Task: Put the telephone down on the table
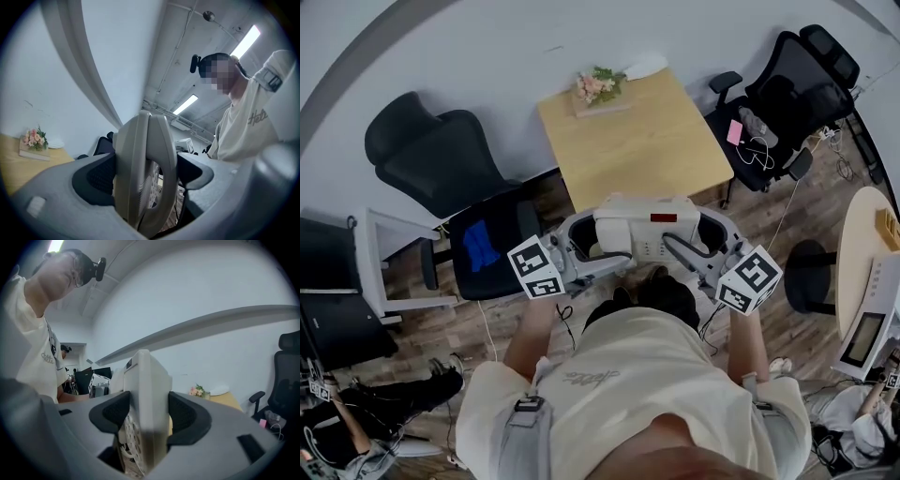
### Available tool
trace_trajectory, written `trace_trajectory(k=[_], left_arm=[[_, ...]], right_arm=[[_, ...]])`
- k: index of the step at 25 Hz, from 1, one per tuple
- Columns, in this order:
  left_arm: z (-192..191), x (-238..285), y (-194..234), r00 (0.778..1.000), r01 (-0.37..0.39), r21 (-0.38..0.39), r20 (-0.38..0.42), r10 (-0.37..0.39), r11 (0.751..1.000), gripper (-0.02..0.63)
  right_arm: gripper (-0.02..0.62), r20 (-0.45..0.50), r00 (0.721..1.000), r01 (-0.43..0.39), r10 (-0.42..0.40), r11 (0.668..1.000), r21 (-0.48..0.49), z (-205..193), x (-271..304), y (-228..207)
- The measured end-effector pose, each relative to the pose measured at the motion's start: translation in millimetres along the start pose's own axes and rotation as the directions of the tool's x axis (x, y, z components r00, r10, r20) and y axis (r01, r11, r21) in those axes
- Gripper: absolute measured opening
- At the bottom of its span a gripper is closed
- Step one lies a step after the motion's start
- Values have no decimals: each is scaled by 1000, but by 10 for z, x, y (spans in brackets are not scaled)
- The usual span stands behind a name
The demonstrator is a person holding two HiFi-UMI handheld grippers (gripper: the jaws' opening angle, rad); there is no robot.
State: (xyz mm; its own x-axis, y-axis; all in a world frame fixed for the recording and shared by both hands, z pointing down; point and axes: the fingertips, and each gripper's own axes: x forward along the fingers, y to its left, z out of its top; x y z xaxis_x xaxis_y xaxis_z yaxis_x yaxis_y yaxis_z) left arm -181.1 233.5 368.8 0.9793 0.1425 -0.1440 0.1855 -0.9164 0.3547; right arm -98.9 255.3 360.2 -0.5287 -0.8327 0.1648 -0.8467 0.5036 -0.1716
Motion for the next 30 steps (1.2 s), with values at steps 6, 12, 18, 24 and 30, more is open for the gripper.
trace_trajectory(k=[6, 12, 18, 24, 30], left_arm=[[21, 277, 241, 999, -14, -8, -33, 13, 1000, 391], [138, 676, 485, 997, -42, 5, -67, 43, 999, 391], [258, 1091, 773, 995, -80, 22, -55, 81, 997, 391], [281, 1374, 993, 992, -124, 21, -32, 125, 992, 391], [222, 1443, 1055, 986, -166, 35, -10, 167, 985, 391]], right_arm=[[244, 15, 1000, -9, 9, 999, 38, 2, -5, -373], [243, 41, 998, -38, 36, 998, 47, 138, -50, -839], [242, 59, 995, -78, 77, 997, 25, 309, -68, -1357], [242, 48, 993, -113, 111, 993, 36, 356, -67, -1740], [242, 46, 985, -168, 167, 986, 3, 320, -46, -1858]])
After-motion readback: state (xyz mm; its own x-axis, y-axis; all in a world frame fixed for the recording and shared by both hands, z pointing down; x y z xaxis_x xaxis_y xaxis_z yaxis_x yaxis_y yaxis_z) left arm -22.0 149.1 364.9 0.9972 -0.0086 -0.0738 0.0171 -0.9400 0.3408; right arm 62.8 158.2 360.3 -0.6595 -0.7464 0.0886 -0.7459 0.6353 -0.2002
